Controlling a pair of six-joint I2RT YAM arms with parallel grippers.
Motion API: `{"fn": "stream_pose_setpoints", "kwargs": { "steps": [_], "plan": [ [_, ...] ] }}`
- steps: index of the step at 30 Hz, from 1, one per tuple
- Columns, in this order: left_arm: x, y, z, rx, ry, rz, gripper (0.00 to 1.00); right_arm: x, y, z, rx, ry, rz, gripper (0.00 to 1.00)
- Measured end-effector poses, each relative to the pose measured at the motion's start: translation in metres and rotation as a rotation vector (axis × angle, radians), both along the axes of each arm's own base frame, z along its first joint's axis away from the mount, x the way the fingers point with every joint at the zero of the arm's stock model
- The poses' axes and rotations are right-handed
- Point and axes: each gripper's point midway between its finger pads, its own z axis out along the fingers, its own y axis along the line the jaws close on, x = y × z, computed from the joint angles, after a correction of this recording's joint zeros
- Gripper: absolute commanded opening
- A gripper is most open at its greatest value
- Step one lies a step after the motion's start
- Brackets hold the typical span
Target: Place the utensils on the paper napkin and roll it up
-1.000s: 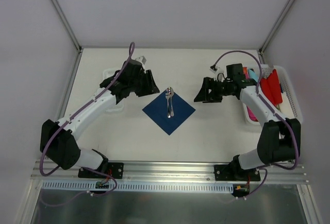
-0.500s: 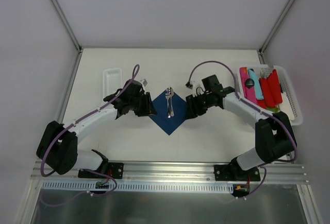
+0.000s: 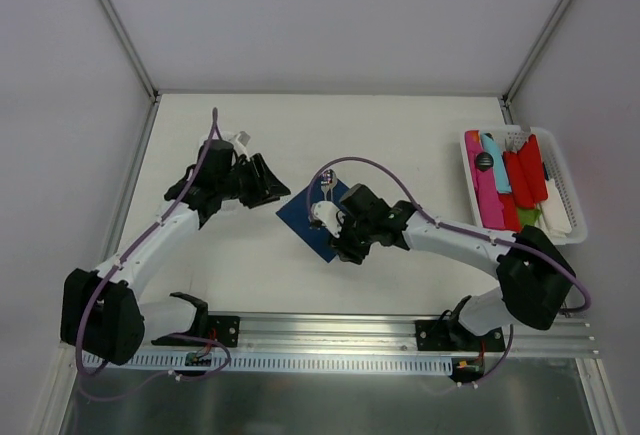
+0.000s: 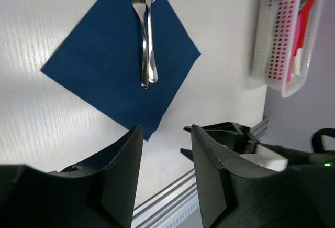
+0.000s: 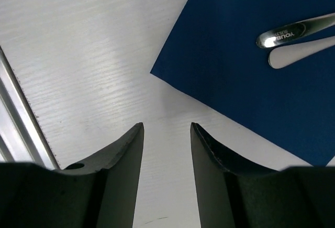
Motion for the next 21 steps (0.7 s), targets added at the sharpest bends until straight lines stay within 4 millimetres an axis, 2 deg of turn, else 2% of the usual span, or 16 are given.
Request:
{"fn": "stream_pose_setpoints", "kwargs": {
  "steps": [4, 9, 16, 21],
  "plan": [
    [0.008, 0.018, 0.02, -0.06, -0.035, 0.045, 0.45, -0.003, 0.011, -0.016, -0.033, -0.033, 0.056, 0.44],
    [0.016, 0.038, 0.029, -0.1, -0.038, 0.095, 0.45, -0.005, 0.02, -0.03, -0.059, -0.057, 0.1, 0.44],
    [0.014, 0.039, 0.03, -0.123, -0.028, 0.084, 0.45, -0.006, 0.023, -0.049, -0.094, -0.049, 0.12, 0.43],
    [0.013, 0.039, 0.028, -0.129, -0.02, 0.082, 0.45, -0.002, 0.029, -0.047, -0.08, -0.061, 0.122, 0.44]
  ]
}}
